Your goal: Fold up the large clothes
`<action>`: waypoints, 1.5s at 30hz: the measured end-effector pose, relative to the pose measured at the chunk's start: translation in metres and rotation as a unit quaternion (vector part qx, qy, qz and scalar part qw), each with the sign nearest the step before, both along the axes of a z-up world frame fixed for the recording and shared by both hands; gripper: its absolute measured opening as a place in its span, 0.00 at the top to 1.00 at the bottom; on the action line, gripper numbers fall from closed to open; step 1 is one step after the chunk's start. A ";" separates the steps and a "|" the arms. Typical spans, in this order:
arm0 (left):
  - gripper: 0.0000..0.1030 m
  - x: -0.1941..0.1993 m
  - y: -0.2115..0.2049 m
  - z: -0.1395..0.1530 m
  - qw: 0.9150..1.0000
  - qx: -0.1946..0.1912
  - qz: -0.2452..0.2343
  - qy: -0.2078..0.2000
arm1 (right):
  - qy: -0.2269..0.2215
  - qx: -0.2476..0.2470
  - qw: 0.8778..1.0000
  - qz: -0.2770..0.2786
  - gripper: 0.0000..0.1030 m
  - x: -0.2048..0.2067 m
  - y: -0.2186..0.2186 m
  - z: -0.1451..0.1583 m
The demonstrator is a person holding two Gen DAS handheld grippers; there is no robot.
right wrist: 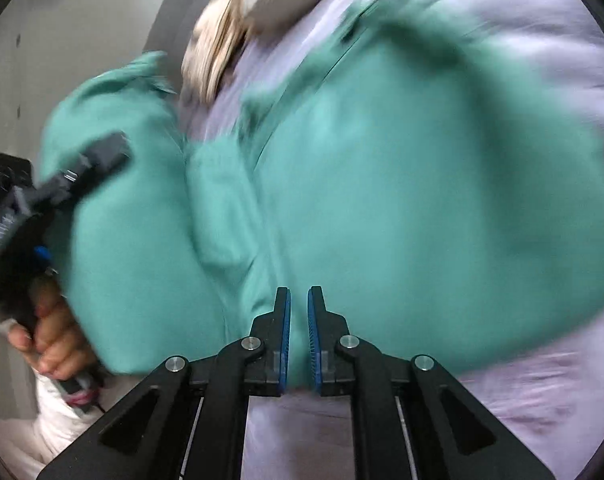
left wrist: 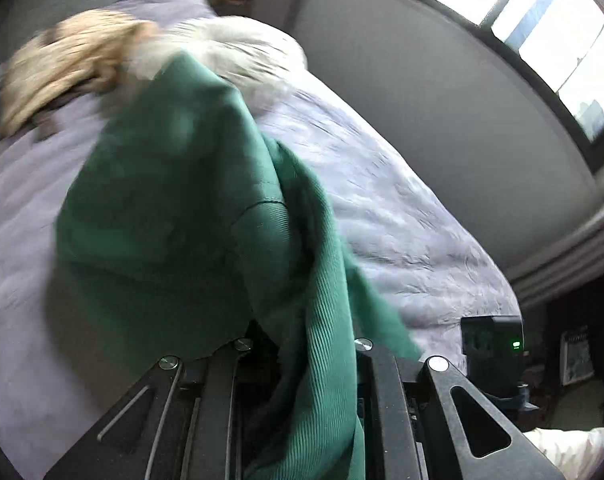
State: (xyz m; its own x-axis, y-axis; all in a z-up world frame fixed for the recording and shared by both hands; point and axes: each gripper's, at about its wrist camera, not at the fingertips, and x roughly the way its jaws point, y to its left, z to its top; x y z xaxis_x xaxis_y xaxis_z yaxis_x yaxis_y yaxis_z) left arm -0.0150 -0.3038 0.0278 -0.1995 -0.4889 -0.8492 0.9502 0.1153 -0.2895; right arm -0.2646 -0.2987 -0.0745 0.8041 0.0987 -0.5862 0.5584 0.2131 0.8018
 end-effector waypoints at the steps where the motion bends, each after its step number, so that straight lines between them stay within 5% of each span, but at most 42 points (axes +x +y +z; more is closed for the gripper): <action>1: 0.83 -0.016 -0.018 -0.013 1.000 0.010 -0.011 -0.007 | 0.000 0.007 1.000 -0.015 0.89 -0.013 -0.009 -0.005; 8: 0.82 -0.075 -0.068 -0.086 0.995 0.078 -0.025 -0.061 | -0.039 0.084 0.993 -0.069 0.88 -0.041 -0.021 -0.056; 9: 0.69 -0.075 -0.068 -0.089 0.994 0.079 -0.024 -0.065 | -0.042 0.086 0.993 -0.070 0.88 -0.029 -0.019 -0.057; 10: 0.49 -0.077 -0.068 -0.090 0.995 0.078 -0.026 -0.057 | -0.043 0.086 0.993 -0.070 0.88 -0.030 -0.018 -0.059; 12: 0.32 -0.077 -0.065 -0.084 0.997 0.059 -0.021 -0.037 | -0.046 0.089 0.993 -0.070 0.88 -0.048 -0.026 -0.060; 16: 0.32 -0.079 -0.057 -0.051 0.999 0.010 -0.034 0.004 | -0.042 0.094 0.993 -0.066 0.88 -0.043 -0.027 -0.063; 19: 0.32 -0.063 -0.039 -0.025 1.000 -0.024 -0.008 -0.016 | -0.036 0.089 0.993 -0.073 0.88 -0.046 -0.031 -0.053; 24: 0.31 0.011 0.014 -0.016 0.991 -0.021 0.111 -0.071 | -0.045 0.054 0.992 -0.105 0.31 -0.059 -0.031 -0.024; 30: 0.31 0.074 0.076 -0.045 0.971 0.046 0.212 -0.100 | 0.012 -0.073 0.996 -0.043 0.19 -0.027 -0.017 0.038; 34: 0.31 0.076 0.096 -0.060 0.968 0.061 0.230 -0.082 | 0.117 -0.156 0.981 0.016 0.19 0.032 -0.015 0.050; 35: 0.31 0.072 0.097 -0.061 0.969 0.060 0.227 -0.082 | 0.136 -0.169 0.976 0.018 0.20 0.039 -0.015 0.050; 37: 0.31 0.064 0.099 -0.061 0.971 0.058 0.217 -0.083 | 0.154 -0.187 0.970 0.006 0.75 0.047 -0.021 0.053; 38: 0.31 0.060 0.100 -0.062 0.973 0.056 0.210 -0.081 | 0.144 -0.183 0.972 -0.017 0.92 0.039 -0.023 0.058; 42: 0.31 0.046 0.100 -0.073 0.977 0.057 0.186 -0.091 | 0.122 -0.146 0.975 -0.115 0.94 -0.011 -0.030 0.058; 45: 0.11 0.048 0.103 -0.083 0.975 0.060 0.191 -0.093 | 0.136 -0.045 0.976 -0.162 0.94 -0.053 -0.033 0.013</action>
State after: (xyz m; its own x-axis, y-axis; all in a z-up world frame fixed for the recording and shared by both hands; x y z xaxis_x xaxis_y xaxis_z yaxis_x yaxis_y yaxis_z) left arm 0.0331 -0.2012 -0.0555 0.1397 -0.3916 -0.9095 0.8663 0.4931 -0.0793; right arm -0.3173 -0.3316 -0.0611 0.5979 -0.1969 -0.7770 0.7978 0.0523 0.6006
